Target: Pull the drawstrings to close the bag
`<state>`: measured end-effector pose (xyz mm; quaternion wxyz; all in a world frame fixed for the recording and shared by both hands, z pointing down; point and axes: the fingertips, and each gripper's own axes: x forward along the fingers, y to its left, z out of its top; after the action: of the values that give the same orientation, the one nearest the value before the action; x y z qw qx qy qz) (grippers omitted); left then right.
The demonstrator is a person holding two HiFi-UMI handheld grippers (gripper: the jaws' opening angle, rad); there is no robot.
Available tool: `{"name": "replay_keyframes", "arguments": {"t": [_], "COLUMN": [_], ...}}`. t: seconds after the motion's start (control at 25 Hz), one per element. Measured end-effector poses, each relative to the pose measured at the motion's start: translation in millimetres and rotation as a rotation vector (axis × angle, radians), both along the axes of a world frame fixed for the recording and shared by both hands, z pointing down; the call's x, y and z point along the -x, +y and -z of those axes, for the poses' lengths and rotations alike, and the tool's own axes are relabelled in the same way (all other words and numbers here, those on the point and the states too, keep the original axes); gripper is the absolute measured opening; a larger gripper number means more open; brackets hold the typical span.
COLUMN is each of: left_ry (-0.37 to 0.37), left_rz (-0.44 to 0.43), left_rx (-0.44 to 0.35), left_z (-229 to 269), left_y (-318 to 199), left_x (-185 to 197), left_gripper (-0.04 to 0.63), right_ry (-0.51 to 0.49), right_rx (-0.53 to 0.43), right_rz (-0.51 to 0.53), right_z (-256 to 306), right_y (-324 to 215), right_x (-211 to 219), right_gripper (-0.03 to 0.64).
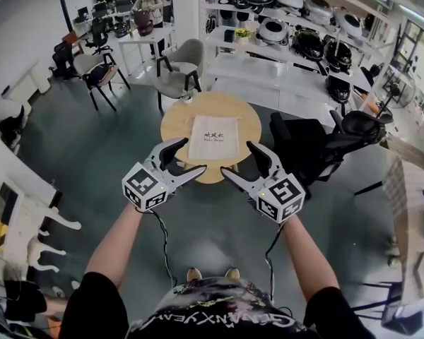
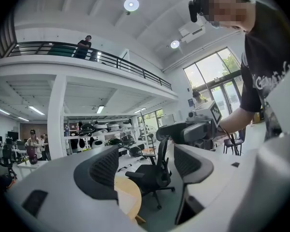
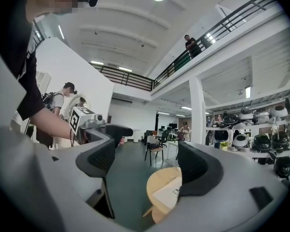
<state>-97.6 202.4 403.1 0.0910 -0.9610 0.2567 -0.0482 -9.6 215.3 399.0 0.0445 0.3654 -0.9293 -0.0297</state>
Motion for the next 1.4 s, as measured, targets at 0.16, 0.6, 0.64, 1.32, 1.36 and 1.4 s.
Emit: {"name": "replay_keyframes", "arguments": {"t": [0.16, 0.6, 0.64, 1.32, 1.36, 1.4], "left_ry": [-0.019, -0.064, -0.070, -0.099, -0.100, -0.100], "left_rz": [0.003, -0.024, -0.020, 0.049, 0.050, 0.049], "left_rx": [-0.013, 0.005, 0.001, -0.042, -0.043, -0.043], "left_z": [-1, -15, -16, -15, -15, -16], "left_y": [0, -1, -2, -15, -15, -14], "left_x": [1, -7, -7, 1, 1, 0], "left_gripper": [0.402, 0.551, 0.555, 0.589, 0.589, 0.589], "right_ry": [0.011, 0.042, 0.046, 0.062, 0.061, 0.061], "right_rx": [-0.009, -0.023, -0.025, -0.029, -0.028, -0.028], "right_rz": [-0.018, -0.006, -0.005, -0.009, -0.009, -0.009], "right_z": [0, -5, -7, -9, -10, -10], "right_y": [-2, -4, -4, -9, -9, -10], "right_x": [2, 0, 0, 0, 0, 0], "right_gripper": [0.456, 0.566, 0.584, 0.586, 0.586, 0.586]}}
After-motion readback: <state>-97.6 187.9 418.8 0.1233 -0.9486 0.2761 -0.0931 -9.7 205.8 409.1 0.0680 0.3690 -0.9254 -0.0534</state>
